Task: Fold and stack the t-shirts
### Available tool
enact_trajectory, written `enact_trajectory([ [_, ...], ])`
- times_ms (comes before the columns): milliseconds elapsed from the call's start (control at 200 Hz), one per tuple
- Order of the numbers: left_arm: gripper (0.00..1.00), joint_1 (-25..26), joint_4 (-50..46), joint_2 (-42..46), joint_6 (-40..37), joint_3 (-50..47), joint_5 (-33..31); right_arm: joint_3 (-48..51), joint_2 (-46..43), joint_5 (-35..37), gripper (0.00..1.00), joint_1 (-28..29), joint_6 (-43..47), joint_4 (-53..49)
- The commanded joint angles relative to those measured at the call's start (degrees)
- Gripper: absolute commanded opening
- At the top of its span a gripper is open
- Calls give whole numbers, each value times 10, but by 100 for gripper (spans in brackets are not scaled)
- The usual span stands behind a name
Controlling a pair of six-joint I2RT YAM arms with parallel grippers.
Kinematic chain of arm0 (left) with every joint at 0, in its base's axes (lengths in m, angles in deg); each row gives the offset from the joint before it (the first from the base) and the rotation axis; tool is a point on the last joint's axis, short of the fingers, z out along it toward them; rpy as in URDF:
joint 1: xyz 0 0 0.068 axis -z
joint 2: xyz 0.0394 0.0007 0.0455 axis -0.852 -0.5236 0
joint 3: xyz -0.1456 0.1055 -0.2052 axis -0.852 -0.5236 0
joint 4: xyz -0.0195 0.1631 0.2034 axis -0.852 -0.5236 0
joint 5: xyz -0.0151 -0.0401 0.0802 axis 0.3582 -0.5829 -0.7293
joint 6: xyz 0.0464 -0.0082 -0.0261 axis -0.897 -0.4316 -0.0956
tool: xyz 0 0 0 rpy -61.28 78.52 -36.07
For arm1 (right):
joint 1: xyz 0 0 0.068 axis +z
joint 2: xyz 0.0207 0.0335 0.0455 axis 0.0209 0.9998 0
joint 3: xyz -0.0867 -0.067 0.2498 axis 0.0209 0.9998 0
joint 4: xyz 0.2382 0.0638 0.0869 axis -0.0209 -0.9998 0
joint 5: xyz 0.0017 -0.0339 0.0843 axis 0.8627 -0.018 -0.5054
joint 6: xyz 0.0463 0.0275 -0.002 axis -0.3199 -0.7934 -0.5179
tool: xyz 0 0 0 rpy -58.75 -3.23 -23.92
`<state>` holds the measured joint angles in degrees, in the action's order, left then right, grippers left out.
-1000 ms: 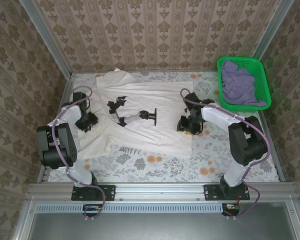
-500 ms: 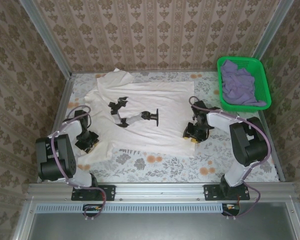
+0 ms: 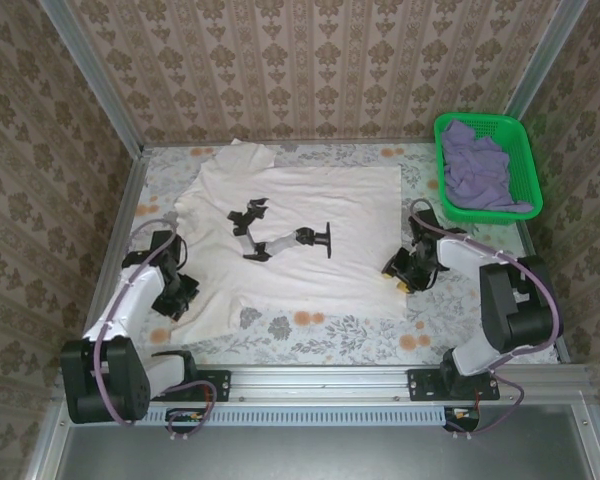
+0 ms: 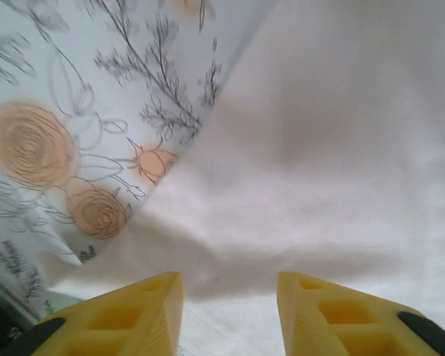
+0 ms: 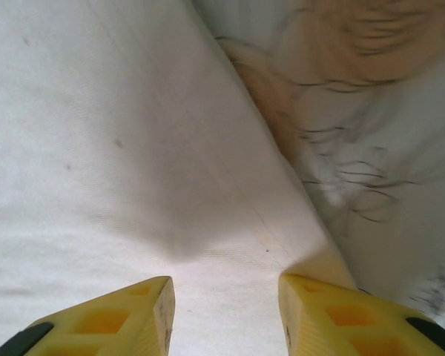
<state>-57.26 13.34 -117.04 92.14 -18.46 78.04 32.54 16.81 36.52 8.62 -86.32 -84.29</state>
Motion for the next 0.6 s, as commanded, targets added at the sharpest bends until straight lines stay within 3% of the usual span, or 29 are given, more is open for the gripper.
enact_trajectory([
  [0,42,4,-28,-20,-40,101,-67,1,-40,51,47,-4,-31,-32],
  [130,40,0,19,-118,-158,233,-38,-33,-67,63,49,-4,-30,-16],
  [225,36,-3,32,-226,-236,343,9,-92,-33,69,47,-3,-5,-4],
  [390,33,-4,2,-433,-305,540,57,-269,106,86,38,-3,52,-23],
  [595,32,-13,-60,-648,-314,773,83,-525,313,111,31,-1,102,-84],
])
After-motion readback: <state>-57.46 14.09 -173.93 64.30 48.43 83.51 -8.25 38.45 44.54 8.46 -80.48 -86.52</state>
